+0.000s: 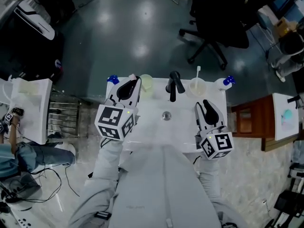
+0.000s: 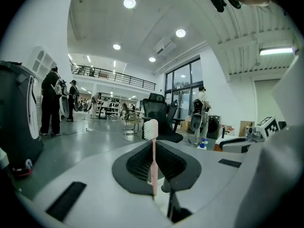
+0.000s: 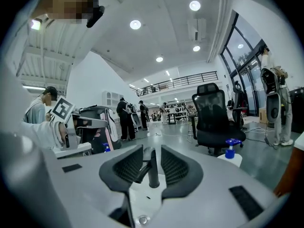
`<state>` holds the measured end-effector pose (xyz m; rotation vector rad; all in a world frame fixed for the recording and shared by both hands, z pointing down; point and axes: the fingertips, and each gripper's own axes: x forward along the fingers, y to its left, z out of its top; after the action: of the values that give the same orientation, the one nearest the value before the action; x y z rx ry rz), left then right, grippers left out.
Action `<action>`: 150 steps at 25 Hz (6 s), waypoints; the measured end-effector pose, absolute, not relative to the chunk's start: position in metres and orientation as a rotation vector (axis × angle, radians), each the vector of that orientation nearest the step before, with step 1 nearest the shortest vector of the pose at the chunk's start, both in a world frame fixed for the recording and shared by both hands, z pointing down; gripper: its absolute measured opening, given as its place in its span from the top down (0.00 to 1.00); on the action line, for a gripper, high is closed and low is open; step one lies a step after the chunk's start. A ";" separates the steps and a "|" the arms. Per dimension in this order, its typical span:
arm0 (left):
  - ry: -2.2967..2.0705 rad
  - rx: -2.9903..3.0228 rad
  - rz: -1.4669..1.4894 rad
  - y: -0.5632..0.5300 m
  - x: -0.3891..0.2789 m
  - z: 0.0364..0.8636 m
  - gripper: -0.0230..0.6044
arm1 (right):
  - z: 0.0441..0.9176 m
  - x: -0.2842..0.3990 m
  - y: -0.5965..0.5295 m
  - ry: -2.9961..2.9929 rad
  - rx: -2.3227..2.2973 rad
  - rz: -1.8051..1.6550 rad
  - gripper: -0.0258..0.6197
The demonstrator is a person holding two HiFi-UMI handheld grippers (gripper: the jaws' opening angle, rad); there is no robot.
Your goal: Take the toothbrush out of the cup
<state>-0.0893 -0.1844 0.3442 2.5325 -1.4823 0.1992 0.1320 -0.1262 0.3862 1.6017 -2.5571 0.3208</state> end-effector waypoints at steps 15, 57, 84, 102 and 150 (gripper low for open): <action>-1.414 2.512 0.189 -0.133 -0.078 0.358 0.91 | 0.382 0.126 -0.131 -2.582 1.531 0.281 0.80; -1.296 2.435 0.254 -0.135 -0.048 0.397 0.91 | 0.510 0.162 -0.283 -2.129 1.310 0.312 0.73; -1.316 2.416 0.236 -0.134 -0.054 0.399 0.91 | 0.529 0.165 -0.299 -2.040 1.327 0.373 0.91; -1.321 2.484 0.192 -0.123 -0.051 0.377 0.91 | 0.457 0.159 -0.276 -2.191 1.435 0.299 0.91; -1.297 2.464 0.280 -0.098 -0.050 0.397 0.91 | 0.391 0.138 -0.090 -2.545 1.530 0.284 0.91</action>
<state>-0.0499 -0.0984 0.3970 2.4641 -1.2965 0.2800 0.1382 -0.0899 0.3911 1.5295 -2.5449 0.2839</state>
